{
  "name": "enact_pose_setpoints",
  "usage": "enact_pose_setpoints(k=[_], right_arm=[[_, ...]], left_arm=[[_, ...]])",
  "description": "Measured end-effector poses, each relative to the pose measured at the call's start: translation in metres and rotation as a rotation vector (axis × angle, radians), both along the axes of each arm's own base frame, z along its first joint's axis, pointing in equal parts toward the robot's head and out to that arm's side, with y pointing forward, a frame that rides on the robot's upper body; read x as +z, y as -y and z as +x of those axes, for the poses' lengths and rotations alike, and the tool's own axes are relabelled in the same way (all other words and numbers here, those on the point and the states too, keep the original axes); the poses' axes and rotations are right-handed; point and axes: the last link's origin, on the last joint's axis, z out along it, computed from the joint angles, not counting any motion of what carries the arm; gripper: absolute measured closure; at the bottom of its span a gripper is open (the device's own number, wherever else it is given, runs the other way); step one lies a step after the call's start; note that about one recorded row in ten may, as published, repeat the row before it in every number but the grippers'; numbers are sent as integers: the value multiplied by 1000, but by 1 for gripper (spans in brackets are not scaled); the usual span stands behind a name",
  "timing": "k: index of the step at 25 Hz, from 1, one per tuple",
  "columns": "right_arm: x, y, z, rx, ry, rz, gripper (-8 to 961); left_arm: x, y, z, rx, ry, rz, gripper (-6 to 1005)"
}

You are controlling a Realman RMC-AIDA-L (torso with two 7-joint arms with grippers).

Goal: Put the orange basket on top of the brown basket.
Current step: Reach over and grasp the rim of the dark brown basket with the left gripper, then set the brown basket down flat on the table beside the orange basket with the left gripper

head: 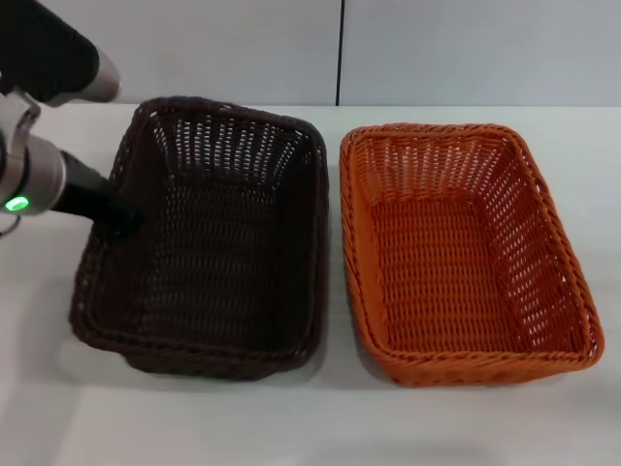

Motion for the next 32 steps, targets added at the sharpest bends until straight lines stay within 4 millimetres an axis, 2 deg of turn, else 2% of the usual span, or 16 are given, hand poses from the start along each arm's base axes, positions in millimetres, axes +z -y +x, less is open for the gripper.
enact_pose_setpoints(k=[4,5,6,8,10,14,21,27,32], right_arm=[[0,-1,-1,5,-2,3,247],[0,-1,-2,6,-2,5,247],[1,0,-2,7,-1,8,247],[1,0,-2,10,-2,14,248],[2,0,-4,15,-7,21,248],[2,0,-6,21,-14,26,249],[2,-4,-13,45,-26,33,250],[1,-5,-15,52,-34,36,252],[-1,-5,-16,58,-34,30,253]], left_arm=[[7,0,5,-37,-21,-18,648],[29,0,18,-113,-69,-47,652],[36,0,22,-137,-85,-65,657],[36,0,22,-137,-85,-65,666],[46,4,32,-197,-109,-111,689],[54,10,45,-274,-161,-167,763],[72,18,71,-393,-235,-223,790],[75,25,80,-444,-269,-275,805],[64,24,82,-482,-250,-351,800]])
